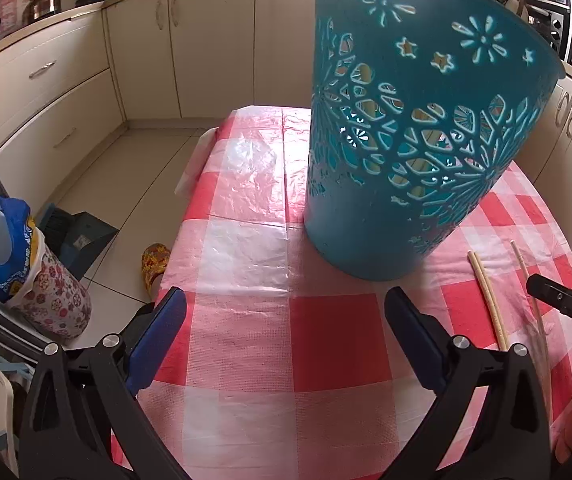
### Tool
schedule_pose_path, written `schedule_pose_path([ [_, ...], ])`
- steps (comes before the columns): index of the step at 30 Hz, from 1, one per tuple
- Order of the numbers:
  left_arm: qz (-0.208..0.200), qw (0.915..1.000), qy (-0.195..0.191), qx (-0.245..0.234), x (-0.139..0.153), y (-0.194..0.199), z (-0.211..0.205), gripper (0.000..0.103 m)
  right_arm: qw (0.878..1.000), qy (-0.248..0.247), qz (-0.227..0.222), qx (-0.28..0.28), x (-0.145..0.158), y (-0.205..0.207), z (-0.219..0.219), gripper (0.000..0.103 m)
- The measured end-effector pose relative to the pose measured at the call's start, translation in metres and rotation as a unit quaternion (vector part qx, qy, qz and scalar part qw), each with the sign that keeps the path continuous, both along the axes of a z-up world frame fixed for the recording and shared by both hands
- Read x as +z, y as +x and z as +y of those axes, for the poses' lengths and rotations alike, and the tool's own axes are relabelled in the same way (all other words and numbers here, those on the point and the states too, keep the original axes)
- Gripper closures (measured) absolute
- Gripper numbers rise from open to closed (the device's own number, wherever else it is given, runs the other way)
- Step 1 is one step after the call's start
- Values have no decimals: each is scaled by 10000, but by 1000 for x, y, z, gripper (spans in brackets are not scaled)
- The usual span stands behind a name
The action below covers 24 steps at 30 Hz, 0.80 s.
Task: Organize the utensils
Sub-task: 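Carry the right tool's chopstick over the bin and open right tool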
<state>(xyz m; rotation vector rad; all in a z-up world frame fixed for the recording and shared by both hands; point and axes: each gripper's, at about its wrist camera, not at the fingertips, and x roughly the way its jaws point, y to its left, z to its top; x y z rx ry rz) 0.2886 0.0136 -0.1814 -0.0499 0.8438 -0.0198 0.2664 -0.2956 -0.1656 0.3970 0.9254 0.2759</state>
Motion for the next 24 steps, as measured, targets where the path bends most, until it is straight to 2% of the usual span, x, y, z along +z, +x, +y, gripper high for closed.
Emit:
schedule_pose_path([
  [16,194,9998,65,-88,-6,6,-5,8,9998,201,-51,34,0,-2,1,97],
  [24,276,9995,96,-138,-9,8,-8,8,9978,457,-483,47,18,-8,1,97],
])
